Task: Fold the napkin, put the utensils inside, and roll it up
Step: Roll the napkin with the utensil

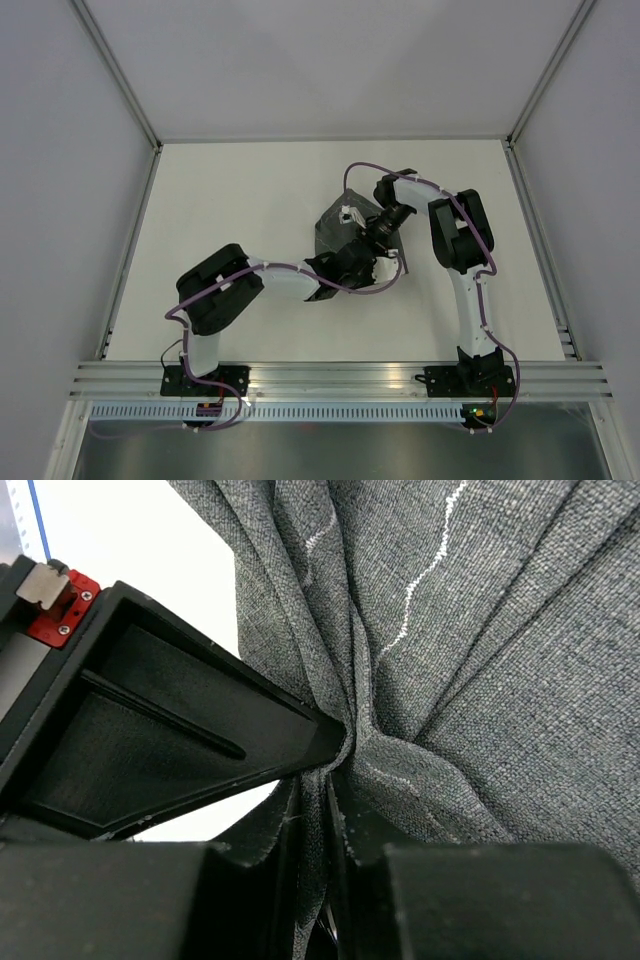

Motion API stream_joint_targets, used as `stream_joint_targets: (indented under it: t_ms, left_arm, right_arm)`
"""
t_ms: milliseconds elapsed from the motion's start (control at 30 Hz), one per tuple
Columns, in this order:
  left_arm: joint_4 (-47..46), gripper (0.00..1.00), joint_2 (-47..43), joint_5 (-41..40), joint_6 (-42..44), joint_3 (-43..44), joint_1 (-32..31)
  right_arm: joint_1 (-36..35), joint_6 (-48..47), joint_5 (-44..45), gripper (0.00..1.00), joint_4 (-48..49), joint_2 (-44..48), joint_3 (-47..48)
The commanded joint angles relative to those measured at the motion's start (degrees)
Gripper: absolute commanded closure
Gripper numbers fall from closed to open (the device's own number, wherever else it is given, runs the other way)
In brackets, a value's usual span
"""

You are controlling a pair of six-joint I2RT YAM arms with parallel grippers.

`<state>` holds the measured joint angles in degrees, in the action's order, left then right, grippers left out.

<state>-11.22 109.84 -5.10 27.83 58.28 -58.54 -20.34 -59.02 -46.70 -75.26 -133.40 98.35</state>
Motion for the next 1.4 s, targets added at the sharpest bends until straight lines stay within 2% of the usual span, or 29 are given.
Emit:
stream_joint_targets:
  t_ms: [0, 33, 167, 267, 467, 700, 833, 1033, 1133, 1167, 1200, 1367]
  left_arm:
    - [10.9, 0.86, 5.9, 9.6, -3.2, 0.0, 1.4]
    - [13.1, 0.87, 6.1, 10.5, -3.4, 0.8, 1.8]
    - [17.5, 0.92, 7.7, 14.9, -4.4, 3.5, 3.2]
    - [19.0, 0.93, 7.9, 18.5, -5.2, 4.6, 4.2]
    - [22.0, 0.95, 8.9, 24.6, -6.2, 7.3, 6.2]
    - [26.2, 0.96, 10.5, 32.0, -7.0, 10.9, 8.3]
    - [28.5, 0.97, 12.3, 35.1, -7.9, 12.6, 9.6]
    - [34.2, 0.97, 15.6, 41.4, -9.1, 17.0, 12.0]
    - [37.8, 0.97, 17.9, 45.3, -9.7, 19.9, 13.5]
    - [38.8, 0.97, 18.6, 47.0, -9.8, 20.8, 13.9]
    - [40.8, 0.97, 20.0, 47.8, -9.9, 22.3, 14.4]
    - [45.3, 0.97, 22.7, 51.6, -10.7, 26.3, 15.3]
  right_arm:
    - [-0.8, -4.1, 6.9, 0.78, 2.9, -4.0, -0.3]
    - [-0.8, -4.1, 6.9, 0.75, 2.9, -4.0, -0.2]
    - [-0.3, -3.4, 6.9, 0.52, 3.3, -3.2, 0.2]
    - [0.8, -2.3, 6.4, 0.42, 3.6, -1.3, 0.1]
    - [4.7, 2.5, 3.3, 0.34, 7.3, 4.6, -0.2]
    - [11.6, 10.1, -2.9, 0.32, 13.9, 11.8, -2.1]
    - [14.4, 11.0, -4.6, 0.31, 17.2, 15.3, -4.6]
    - [15.7, 10.4, -3.9, 0.31, 30.0, 27.8, -19.7]
    - [15.5, 8.2, -3.5, 0.32, 37.5, 35.6, -29.9]
    - [15.5, 8.2, -3.1, 0.32, 42.8, 39.8, -32.7]
    - [15.2, 8.3, -2.5, 0.32, 45.6, 42.1, -38.7]
    - [9.7, 9.1, 9.0, 0.30, 61.4, 54.4, -55.2]
